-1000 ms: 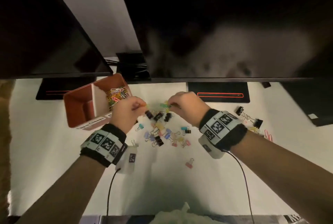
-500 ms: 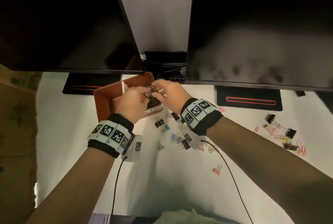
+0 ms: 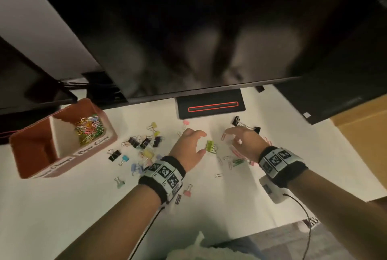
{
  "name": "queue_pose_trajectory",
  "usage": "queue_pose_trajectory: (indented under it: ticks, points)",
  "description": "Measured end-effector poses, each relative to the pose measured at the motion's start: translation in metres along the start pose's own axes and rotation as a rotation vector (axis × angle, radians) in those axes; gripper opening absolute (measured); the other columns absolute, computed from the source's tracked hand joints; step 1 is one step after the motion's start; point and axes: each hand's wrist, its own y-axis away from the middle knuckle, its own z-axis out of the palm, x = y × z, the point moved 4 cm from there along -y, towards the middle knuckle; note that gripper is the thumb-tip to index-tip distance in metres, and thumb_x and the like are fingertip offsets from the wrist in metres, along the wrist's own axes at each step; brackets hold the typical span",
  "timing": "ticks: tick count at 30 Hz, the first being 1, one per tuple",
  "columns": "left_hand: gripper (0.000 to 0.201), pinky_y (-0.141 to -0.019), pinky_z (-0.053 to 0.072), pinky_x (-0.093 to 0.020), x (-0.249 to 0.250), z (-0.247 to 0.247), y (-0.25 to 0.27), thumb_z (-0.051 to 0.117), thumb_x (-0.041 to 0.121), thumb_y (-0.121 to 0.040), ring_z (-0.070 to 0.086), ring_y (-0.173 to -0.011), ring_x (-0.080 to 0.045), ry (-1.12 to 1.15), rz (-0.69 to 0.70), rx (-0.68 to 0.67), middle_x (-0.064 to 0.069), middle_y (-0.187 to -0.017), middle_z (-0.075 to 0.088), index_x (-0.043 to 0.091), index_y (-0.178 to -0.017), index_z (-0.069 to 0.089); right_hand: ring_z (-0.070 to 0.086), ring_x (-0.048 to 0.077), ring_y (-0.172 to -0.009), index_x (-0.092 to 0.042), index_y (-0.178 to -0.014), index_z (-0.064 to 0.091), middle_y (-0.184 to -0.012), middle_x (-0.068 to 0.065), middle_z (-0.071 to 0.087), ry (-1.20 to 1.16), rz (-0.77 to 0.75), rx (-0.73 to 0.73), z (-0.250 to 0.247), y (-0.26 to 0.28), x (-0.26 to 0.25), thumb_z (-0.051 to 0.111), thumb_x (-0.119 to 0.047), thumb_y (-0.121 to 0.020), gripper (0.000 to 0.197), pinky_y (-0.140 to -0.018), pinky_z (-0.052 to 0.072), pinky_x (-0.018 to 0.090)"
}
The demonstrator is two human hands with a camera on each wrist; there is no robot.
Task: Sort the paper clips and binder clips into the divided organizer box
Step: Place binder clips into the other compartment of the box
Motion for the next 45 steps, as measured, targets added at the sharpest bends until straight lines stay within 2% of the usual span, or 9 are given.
queue_pose_trajectory:
  ticks: [5, 11, 16, 20, 24, 27, 33, 36, 45]
  points:
    - [0.049, -0.101, 0.043, -0.036, 0.012, 0.042, -0.037, 0.063, 0.013, -0.080, 0.051, -0.110, -0.023, -0.165, -0.054, -0.097, -0.004, -0.126, 0.043, 0.022, -0.127, 0.048, 0.045, 0.021, -0.127, -0.016, -0.132, 0.048, -0.140, 0.002, 0.045, 0.089, -0.115, -0.080, 0.012, -0.012, 0.013, 0.047, 0.007, -0.084, 0.054, -0.109, 0.033, 0.026]
    - [0.034, -0.098, 0.046, -0.033, 0.005, 0.044, -0.048, 0.066, 0.009, -0.080, 0.056, -0.100, -0.021, -0.115, -0.130, -0.031, -0.003, -0.116, 0.048, 0.015, -0.112, 0.059, 0.057, 0.026, -0.100, -0.006, -0.112, 0.063, -0.113, 0.009, 0.057, 0.167, -0.275, -0.078, 0.015, -0.018, 0.017, 0.048, -0.002, -0.088, 0.028, -0.090, 0.048, 0.033]
    - [0.045, -0.099, 0.045, -0.028, 0.009, 0.027, -0.036, 0.067, 0.015, -0.081, 0.052, -0.107, -0.018, -0.102, -0.108, 0.113, 0.000, -0.124, 0.042, 0.019, -0.123, 0.053, 0.055, 0.025, -0.106, -0.009, -0.103, 0.066, -0.110, 0.008, 0.059, 0.165, -0.331, -0.110, 0.016, -0.006, 0.027, 0.053, -0.015, -0.090, 0.019, -0.096, 0.045, 0.037]
    - [0.039, -0.092, 0.045, -0.030, 0.026, 0.035, -0.017, 0.068, 0.036, -0.079, 0.048, -0.101, -0.015, -0.167, 0.033, 0.086, 0.003, -0.111, 0.045, 0.019, -0.111, 0.054, 0.045, 0.026, -0.124, -0.013, -0.132, 0.046, -0.129, 0.008, 0.048, 0.149, -0.383, -0.168, 0.020, 0.012, 0.042, 0.069, -0.028, -0.080, 0.059, -0.103, 0.040, 0.035]
    - [0.072, -0.103, 0.038, -0.034, 0.023, 0.070, -0.010, 0.072, 0.046, -0.071, 0.039, -0.118, -0.016, -0.314, 0.059, -0.100, 0.002, -0.129, 0.039, 0.020, -0.131, 0.043, 0.044, 0.027, -0.121, -0.012, -0.143, 0.029, -0.139, 0.008, 0.036, 0.223, -0.375, -0.208, 0.028, 0.014, 0.049, 0.072, -0.024, -0.076, 0.080, -0.105, 0.037, 0.035]
    - [0.070, -0.106, 0.035, -0.032, 0.014, 0.079, -0.014, 0.072, 0.036, -0.074, 0.037, -0.121, -0.017, -0.320, 0.022, -0.112, 0.000, -0.132, 0.038, 0.016, -0.134, 0.041, 0.045, 0.027, -0.118, -0.008, -0.137, 0.040, -0.133, 0.010, 0.043, 0.186, -0.387, -0.188, 0.030, 0.007, 0.043, 0.071, -0.017, -0.078, 0.067, -0.104, 0.037, 0.034]
    - [0.028, -0.092, 0.044, -0.030, 0.008, 0.074, -0.021, 0.063, 0.016, -0.084, 0.052, -0.099, -0.018, -0.178, 0.010, -0.028, -0.004, -0.107, 0.054, 0.010, -0.111, 0.061, 0.057, 0.030, -0.095, -0.003, -0.101, 0.066, -0.101, 0.013, 0.059, 0.107, -0.391, -0.131, 0.031, -0.006, 0.031, 0.058, -0.006, -0.084, 0.018, -0.091, 0.045, 0.039]
    - [0.017, -0.089, 0.047, -0.033, 0.007, 0.074, -0.023, 0.059, 0.013, -0.087, 0.053, -0.093, -0.017, -0.165, -0.002, -0.010, -0.006, -0.102, 0.057, 0.008, -0.102, 0.064, 0.059, 0.028, -0.094, -0.007, -0.095, 0.067, -0.098, 0.011, 0.064, 0.112, -0.360, -0.135, 0.032, -0.013, 0.031, 0.058, -0.007, -0.085, 0.014, -0.093, 0.044, 0.034]
    - [0.017, -0.082, 0.039, -0.021, 0.000, 0.076, -0.026, 0.055, 0.015, -0.090, 0.051, -0.095, -0.018, -0.192, -0.040, 0.005, -0.008, -0.102, 0.056, 0.007, -0.103, 0.061, 0.058, 0.027, -0.096, -0.009, -0.100, 0.065, -0.102, 0.011, 0.064, 0.146, -0.229, -0.171, 0.035, -0.019, 0.030, 0.056, -0.012, -0.088, 0.015, -0.090, 0.047, 0.036]
